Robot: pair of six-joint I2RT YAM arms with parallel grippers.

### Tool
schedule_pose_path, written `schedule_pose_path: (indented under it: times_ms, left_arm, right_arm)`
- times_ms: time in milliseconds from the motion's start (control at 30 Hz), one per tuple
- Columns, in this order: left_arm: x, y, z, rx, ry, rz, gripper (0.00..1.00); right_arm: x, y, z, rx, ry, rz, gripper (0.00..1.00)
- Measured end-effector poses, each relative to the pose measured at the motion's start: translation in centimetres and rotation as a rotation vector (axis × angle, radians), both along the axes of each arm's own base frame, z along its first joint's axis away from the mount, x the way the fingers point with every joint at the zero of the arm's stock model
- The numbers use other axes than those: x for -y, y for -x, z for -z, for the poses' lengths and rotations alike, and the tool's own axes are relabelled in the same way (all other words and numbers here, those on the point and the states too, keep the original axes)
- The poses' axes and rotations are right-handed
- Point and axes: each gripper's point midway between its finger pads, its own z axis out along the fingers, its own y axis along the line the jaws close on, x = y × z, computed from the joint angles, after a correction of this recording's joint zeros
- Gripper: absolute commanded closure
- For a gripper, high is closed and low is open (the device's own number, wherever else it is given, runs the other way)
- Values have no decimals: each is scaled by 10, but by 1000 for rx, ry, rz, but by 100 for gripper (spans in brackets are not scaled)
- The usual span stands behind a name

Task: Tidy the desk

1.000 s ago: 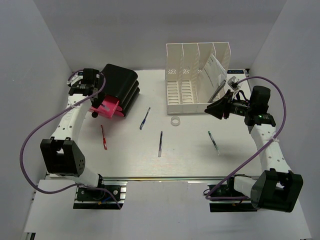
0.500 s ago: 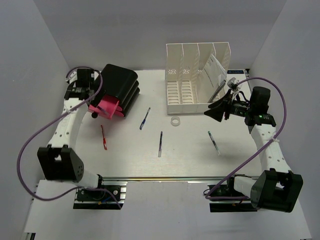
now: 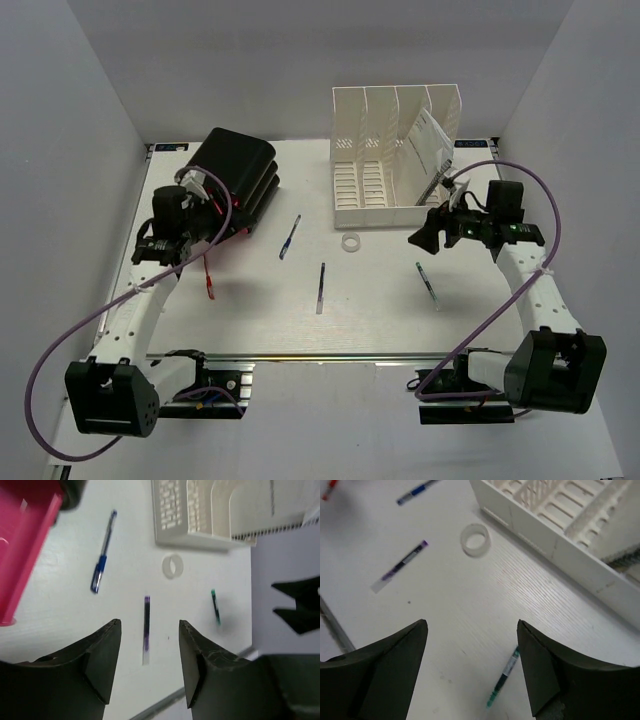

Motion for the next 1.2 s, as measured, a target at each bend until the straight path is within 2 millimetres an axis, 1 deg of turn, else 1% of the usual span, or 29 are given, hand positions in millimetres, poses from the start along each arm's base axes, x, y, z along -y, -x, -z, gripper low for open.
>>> schedule_pose_path:
  times_ms: [67, 133, 233, 267, 333, 367, 400, 467, 533, 600, 667, 800, 867, 1067, 1200]
  left_arm:
    - [9, 9, 15, -24, 7, 70, 40]
    - [16, 18, 17, -16, 12, 130, 40]
    - [25, 27, 0, 74, 5, 211, 37]
    - [27, 30, -6, 110, 0, 235, 34]
    - [31, 37, -19, 195, -8, 280, 33]
    - [32, 41, -22, 227, -10, 301, 30]
    - [34, 45, -23, 257, -12, 323, 30]
    - [37, 53, -16, 281, -10, 359, 29]
    - [39, 59, -3, 270, -9, 390, 29]
    - [40, 63, 10, 245, -9, 411, 28]
    - [41, 65, 14, 240, -11, 423, 28]
    - [44, 66, 7, 282, -17, 444, 28]
    - [44, 66, 5, 297, -20, 447, 28]
    - [44, 66, 4, 308, -27, 452, 28]
    - [43, 67, 2, 318, -31, 452, 28]
  right_arm:
    - [7, -2, 14, -26, 79, 45, 27]
    - [15, -3, 26, -38, 168, 87, 32]
    - [25, -2, 40, -58, 288, 129, 35]
    - [28, -1, 44, -65, 325, 140, 35]
    - [34, 0, 56, -89, 400, 155, 34]
    - [37, 0, 65, -108, 433, 160, 33]
    - [40, 1, 73, -131, 462, 164, 32]
    - [47, 6, 95, -185, 524, 169, 30]
    - [54, 14, 115, -241, 576, 171, 26]
    - [60, 21, 129, -284, 618, 172, 24]
    - [64, 23, 134, -299, 643, 178, 24]
    - [69, 24, 140, -296, 674, 191, 24]
    - [70, 27, 147, -300, 689, 191, 26]
    - [66, 45, 169, -337, 723, 149, 33]
    - [60, 52, 178, -338, 740, 124, 37]
